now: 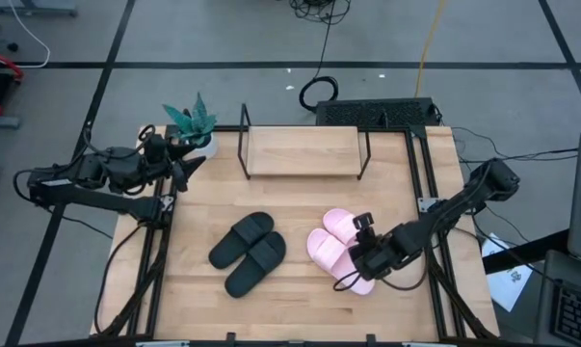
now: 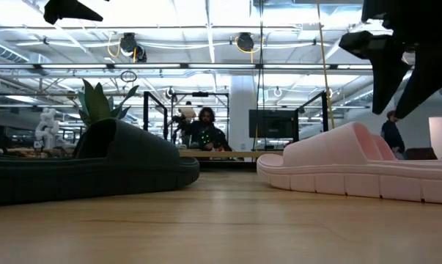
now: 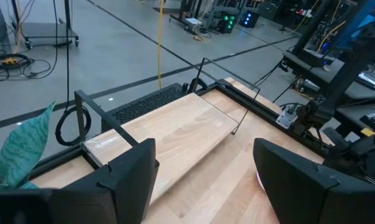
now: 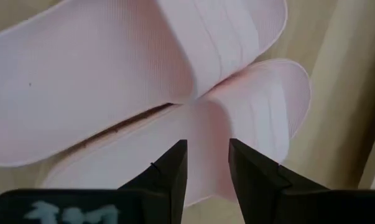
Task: Pick and place slides into the shelf
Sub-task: Put the right pink slipper on the shelf
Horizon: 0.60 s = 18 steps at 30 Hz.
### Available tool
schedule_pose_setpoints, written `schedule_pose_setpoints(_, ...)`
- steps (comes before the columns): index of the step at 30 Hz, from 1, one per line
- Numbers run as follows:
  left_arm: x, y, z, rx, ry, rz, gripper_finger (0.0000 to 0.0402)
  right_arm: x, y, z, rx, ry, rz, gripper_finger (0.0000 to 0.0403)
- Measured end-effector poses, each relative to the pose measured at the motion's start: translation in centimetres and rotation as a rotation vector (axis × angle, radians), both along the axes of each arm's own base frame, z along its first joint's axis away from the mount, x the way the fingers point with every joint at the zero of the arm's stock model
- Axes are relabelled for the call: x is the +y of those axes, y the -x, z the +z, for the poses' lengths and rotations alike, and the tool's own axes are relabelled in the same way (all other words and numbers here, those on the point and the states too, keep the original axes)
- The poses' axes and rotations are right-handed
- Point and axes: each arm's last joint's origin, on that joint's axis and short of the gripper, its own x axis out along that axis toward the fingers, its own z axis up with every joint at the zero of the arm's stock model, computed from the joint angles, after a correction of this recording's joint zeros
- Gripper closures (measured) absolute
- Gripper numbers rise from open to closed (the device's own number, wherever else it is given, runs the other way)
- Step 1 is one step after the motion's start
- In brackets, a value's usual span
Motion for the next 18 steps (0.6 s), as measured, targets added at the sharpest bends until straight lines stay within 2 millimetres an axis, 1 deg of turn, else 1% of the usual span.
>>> schedule_pose_setpoints(8,0.0,0.0,-0.1,0.006,0.001,0.0,0.0128,-0.8,0.7,-1.5,-0.011,0.091,-0.061,0.0294)
schedule_pose_setpoints(14,0.0,0.0,-0.1,0.006,0.001,0.0,0.0128,-1.0,1.0,-2.6,-0.018,0.087,-0.064,0.0294)
schedule_pose_setpoints(18,0.0,0.1,-0.2,0.019,0.0,0.0,0.0128,-1.0,1.0,-2.8,-0.039,0.105,-0.066,0.0294)
